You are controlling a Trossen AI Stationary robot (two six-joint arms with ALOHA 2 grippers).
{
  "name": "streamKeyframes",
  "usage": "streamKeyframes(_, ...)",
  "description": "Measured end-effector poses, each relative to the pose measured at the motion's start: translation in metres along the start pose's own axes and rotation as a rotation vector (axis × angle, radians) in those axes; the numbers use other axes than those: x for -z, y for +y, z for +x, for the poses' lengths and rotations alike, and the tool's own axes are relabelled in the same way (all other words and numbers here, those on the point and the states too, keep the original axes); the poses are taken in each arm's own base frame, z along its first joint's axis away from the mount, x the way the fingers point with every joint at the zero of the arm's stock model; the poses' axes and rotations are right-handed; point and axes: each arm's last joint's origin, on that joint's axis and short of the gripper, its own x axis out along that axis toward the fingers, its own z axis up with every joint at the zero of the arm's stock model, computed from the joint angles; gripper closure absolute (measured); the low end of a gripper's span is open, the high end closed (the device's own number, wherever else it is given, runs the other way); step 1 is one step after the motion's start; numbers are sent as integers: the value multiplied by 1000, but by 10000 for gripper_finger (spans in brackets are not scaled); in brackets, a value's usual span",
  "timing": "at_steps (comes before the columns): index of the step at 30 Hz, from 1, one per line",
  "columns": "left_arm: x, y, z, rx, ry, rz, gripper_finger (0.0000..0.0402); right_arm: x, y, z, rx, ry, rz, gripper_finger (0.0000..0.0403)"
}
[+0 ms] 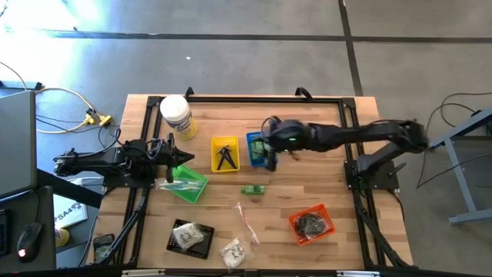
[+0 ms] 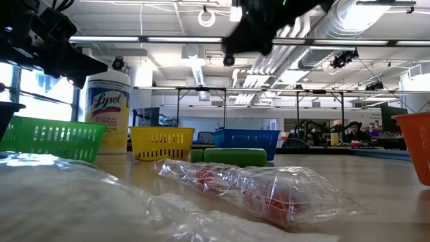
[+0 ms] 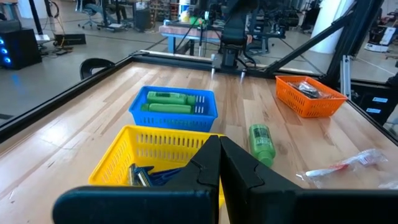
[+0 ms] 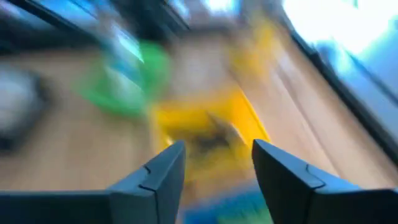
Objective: Pick & Place Travel size toiletries
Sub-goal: Put the red toothbrush into the green bin
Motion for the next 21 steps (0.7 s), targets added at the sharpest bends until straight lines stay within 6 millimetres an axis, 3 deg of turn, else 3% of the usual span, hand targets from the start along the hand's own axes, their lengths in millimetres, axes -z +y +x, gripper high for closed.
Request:
streamKeyframes(5, 1, 0, 0, 9, 14, 1, 402, -11, 13, -62, -247, -340, -52, 276)
streamKeyframes(11, 2, -1, 0, 26, 24, -4, 402, 25, 8, -124, -310, -570, -26, 362)
streamKeyframes(14, 2, -1, 0, 26, 23, -4, 402, 52, 5, -138, -346, -625, 5, 393)
streamKeyframes(21, 1, -1, 0, 28, 13, 1, 402, 104, 8, -145, -410, -664, 57, 399)
